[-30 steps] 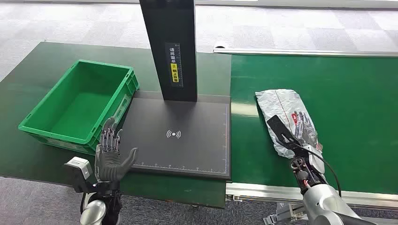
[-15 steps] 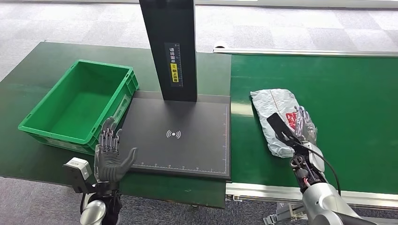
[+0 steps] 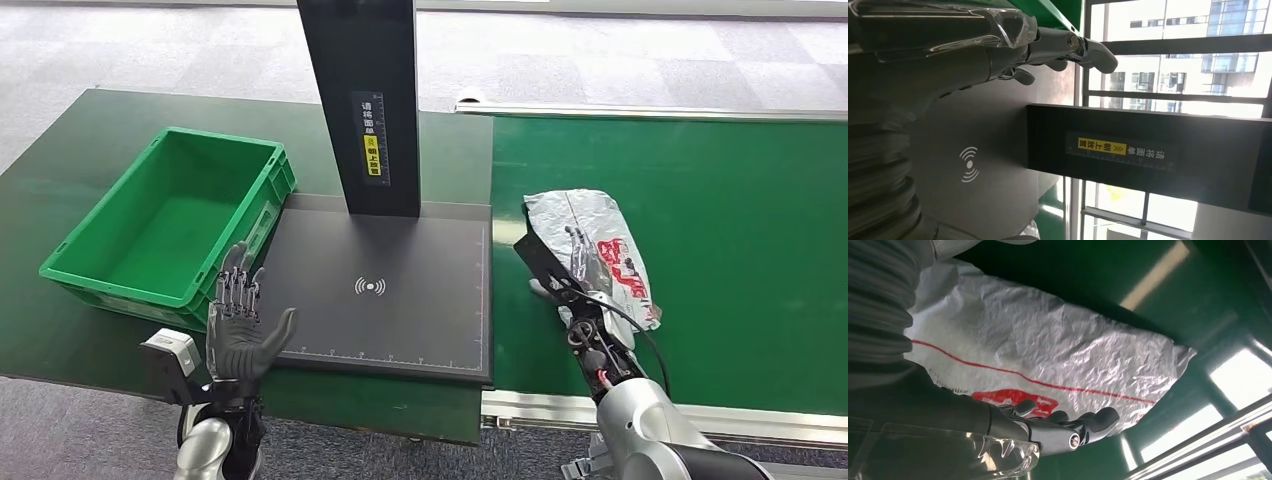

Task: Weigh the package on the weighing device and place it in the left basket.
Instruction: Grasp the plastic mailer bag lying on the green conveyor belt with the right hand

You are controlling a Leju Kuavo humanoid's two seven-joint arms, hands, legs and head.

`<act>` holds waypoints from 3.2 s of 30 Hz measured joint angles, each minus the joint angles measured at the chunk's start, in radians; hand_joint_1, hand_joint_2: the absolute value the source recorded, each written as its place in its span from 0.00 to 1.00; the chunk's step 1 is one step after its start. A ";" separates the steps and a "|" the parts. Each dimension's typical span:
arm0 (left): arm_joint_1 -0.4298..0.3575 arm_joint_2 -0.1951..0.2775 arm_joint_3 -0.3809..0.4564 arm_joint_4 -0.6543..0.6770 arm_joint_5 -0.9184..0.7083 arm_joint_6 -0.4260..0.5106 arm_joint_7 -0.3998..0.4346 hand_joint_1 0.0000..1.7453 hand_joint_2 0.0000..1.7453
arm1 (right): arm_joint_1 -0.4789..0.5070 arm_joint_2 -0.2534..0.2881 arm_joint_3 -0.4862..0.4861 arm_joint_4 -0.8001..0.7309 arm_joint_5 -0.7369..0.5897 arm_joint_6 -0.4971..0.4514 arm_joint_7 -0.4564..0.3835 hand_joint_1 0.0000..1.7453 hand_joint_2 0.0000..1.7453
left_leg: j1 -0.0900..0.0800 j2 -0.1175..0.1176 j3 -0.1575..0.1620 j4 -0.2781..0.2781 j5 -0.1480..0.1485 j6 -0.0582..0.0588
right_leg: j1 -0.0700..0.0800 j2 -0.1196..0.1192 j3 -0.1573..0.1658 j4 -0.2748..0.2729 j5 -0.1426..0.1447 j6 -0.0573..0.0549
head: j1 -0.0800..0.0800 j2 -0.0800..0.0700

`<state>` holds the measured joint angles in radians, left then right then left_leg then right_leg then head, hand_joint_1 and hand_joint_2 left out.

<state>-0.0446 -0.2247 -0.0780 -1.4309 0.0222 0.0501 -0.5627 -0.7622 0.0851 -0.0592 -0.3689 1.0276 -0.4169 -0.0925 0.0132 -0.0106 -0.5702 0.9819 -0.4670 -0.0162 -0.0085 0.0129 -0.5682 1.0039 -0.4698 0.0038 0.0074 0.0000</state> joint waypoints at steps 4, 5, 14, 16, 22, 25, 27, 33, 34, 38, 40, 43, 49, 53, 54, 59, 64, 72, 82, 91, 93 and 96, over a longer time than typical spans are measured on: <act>-0.008 -0.001 -0.005 0.013 0.002 0.001 0.000 0.00 1.00 | 0.004 0.024 0.002 0.023 0.004 0.012 0.007 0.00 1.00 | 0.000 0.000 0.000 0.000 0.000 0.000 | 0.000 0.000 0.000 0.000 0.000 0.000 | 0.000 0.000; -0.010 -0.001 -0.005 0.015 0.003 0.001 0.000 0.00 1.00 | 0.007 0.028 0.003 0.027 0.007 0.013 0.009 0.00 1.00 | 0.000 0.000 0.000 0.000 0.000 0.000 | 0.000 0.000 0.000 0.000 0.000 0.000 | 0.000 0.000; -0.021 -0.002 -0.006 0.020 0.007 0.012 0.009 0.00 1.00 | 0.034 0.055 0.032 0.051 0.061 -0.008 0.048 0.00 1.00 | 0.000 0.000 0.000 0.000 0.000 0.000 | 0.000 0.000 0.000 0.000 0.000 0.000 | 0.000 0.000; -0.027 -0.002 -0.005 0.021 0.008 0.014 0.014 0.00 1.00 | 0.037 0.059 0.048 0.053 0.090 -0.049 0.058 0.00 1.00 | 0.000 0.000 0.000 0.000 0.000 0.000 | 0.000 0.000 0.000 0.000 0.000 0.000 | 0.000 0.000; -0.031 -0.003 -0.005 0.021 0.008 0.016 0.021 0.00 1.00 | 0.032 0.062 0.084 0.052 0.137 -0.139 0.069 0.00 1.00 | 0.000 0.000 0.000 0.000 0.000 0.000 | 0.000 0.000 0.000 0.000 0.000 0.000 | 0.000 0.000; -0.031 -0.003 -0.005 0.021 0.008 0.016 0.021 0.00 1.00 | 0.022 0.059 0.099 0.044 0.158 -0.179 0.076 0.00 1.00 | 0.000 0.000 0.000 0.000 0.000 0.000 | 0.000 0.000 0.000 0.000 0.000 0.000 | 0.000 0.000; -0.031 -0.003 -0.005 0.021 0.008 0.016 0.022 0.00 1.00 | 0.013 0.056 0.106 0.038 0.163 -0.190 0.078 0.00 1.00 | 0.000 0.000 0.000 0.000 0.000 0.000 | 0.000 0.000 0.000 0.000 0.000 0.000 | 0.000 0.000; -0.031 -0.003 -0.005 0.024 0.008 0.016 0.022 0.00 1.00 | 0.005 0.048 0.109 0.026 0.146 -0.193 0.077 0.00 1.00 | 0.000 0.000 0.000 0.000 0.000 0.000 | 0.000 0.000 0.000 0.000 0.000 0.000 | 0.000 0.000; -0.031 -0.003 -0.005 0.025 0.008 0.016 0.022 0.00 1.00 | 0.005 0.046 0.109 0.025 0.144 -0.193 0.077 0.00 1.00 | 0.000 0.000 0.000 0.000 0.000 0.000 | 0.000 0.000 0.000 0.000 0.000 0.000 | 0.000 0.000; -0.032 -0.003 -0.005 0.030 0.008 0.016 0.022 0.00 1.00 | 0.005 0.042 0.109 0.021 0.142 -0.193 0.077 0.00 1.00 | 0.000 0.000 0.000 0.000 0.000 0.000 | 0.000 0.000 0.000 0.000 0.000 0.000 | 0.000 0.000; -0.032 -0.003 -0.005 0.031 0.008 0.016 0.022 0.00 1.00 | 0.005 0.040 0.109 0.020 0.143 -0.187 0.082 0.00 1.00 | 0.000 0.000 0.000 0.000 0.000 0.000 | 0.000 0.000 0.000 0.000 0.000 0.000 | 0.000 0.000; -0.032 -0.003 -0.006 0.033 0.007 0.014 0.022 0.00 1.00 | 0.007 0.035 0.109 0.021 0.158 -0.152 0.123 0.00 1.00 | 0.000 0.000 0.000 0.000 0.000 0.000 | 0.000 0.000 0.000 0.000 0.000 0.000 | 0.000 0.000; -0.031 -0.003 -0.011 0.038 0.008 0.012 0.022 0.00 1.00 | 0.047 0.019 0.109 0.038 0.190 -0.062 0.205 0.00 1.00 | 0.000 0.000 0.000 0.000 0.000 0.000 | 0.000 0.000 0.000 0.000 0.000 0.000 | 0.000 0.000; -0.028 -0.003 -0.014 0.037 0.009 0.012 0.022 0.00 1.00 | 0.083 0.015 0.102 0.056 0.162 -0.030 0.208 0.00 1.00 | 0.000 0.000 0.000 0.000 0.000 0.000 | 0.000 0.000 0.000 0.000 0.000 0.000 | 0.000 0.000; -0.027 -0.003 -0.014 0.037 0.009 0.012 0.022 0.00 1.00 | 0.089 0.014 0.098 0.060 0.153 -0.026 0.205 0.00 1.00 | 0.000 0.000 0.000 0.000 0.000 0.000 | 0.000 0.000 0.000 0.000 0.000 0.000 | 0.000 0.000; -0.023 -0.002 -0.014 0.034 0.009 0.012 0.022 0.00 1.00 | 0.105 0.013 0.079 0.073 0.125 -0.019 0.187 0.00 1.00 | 0.000 0.000 0.000 0.000 0.000 0.000 | 0.000 0.000 0.000 0.000 0.000 0.000 | 0.000 0.000; -0.020 -0.002 -0.014 0.030 0.009 0.012 0.022 0.00 1.00 | 0.106 0.015 0.072 0.081 0.124 -0.019 0.183 0.00 1.00 | 0.000 0.000 0.000 0.000 0.000 0.000 | 0.000 0.000 0.001 0.000 0.000 0.000 | 0.000 0.000; -0.019 -0.002 -0.014 0.028 0.009 0.012 0.022 0.00 1.00 | 0.106 0.018 0.072 0.086 0.124 -0.018 0.182 0.24 1.00 | 0.000 0.000 0.000 0.000 0.000 0.000 | 0.000 0.000 0.001 0.000 0.000 0.000 | 0.000 0.000; -0.012 -0.001 -0.014 0.027 0.009 0.012 0.022 0.00 1.00 | 0.109 0.018 0.060 0.088 0.107 -0.019 0.138 1.00 1.00 | 0.000 0.000 0.001 0.000 0.000 0.000 | 0.000 0.000 0.002 0.000 0.000 0.000 | 0.000 0.000; -0.010 0.003 -0.023 0.027 0.009 0.012 0.022 0.00 1.00 | 0.114 0.016 0.023 0.085 0.052 -0.084 0.053 1.00 1.00 | 0.000 0.000 0.002 0.000 0.000 0.000 | 0.000 0.000 0.002 0.000 0.000 0.000 | 0.000 0.000; -0.010 0.004 -0.023 0.027 0.009 0.012 0.022 0.00 1.00 | 0.117 0.015 0.008 0.083 0.019 -0.088 0.017 1.00 1.00 | 0.000 0.000 0.001 0.000 0.000 0.000 | 0.000 0.000 0.002 0.000 0.000 0.000 | 0.000 0.000; -0.010 0.005 -0.023 0.027 0.010 0.012 0.022 0.00 1.00 | 0.123 0.015 -0.023 0.077 -0.037 -0.090 -0.033 1.00 1.00 | 0.000 0.000 0.001 0.000 0.000 0.000 | 0.000 0.000 0.002 0.000 0.000 0.000 | 0.000 0.000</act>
<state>-0.0544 -0.2194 -0.1011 -1.4034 0.0323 0.0626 -0.5409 -0.6390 0.1004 -0.0826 -0.2919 0.9905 -0.5066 -0.1258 0.0128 -0.0108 -0.5689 0.9819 -0.4671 -0.0161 -0.0088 0.0125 -0.5664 1.0038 -0.4699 0.0038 0.0076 -0.0001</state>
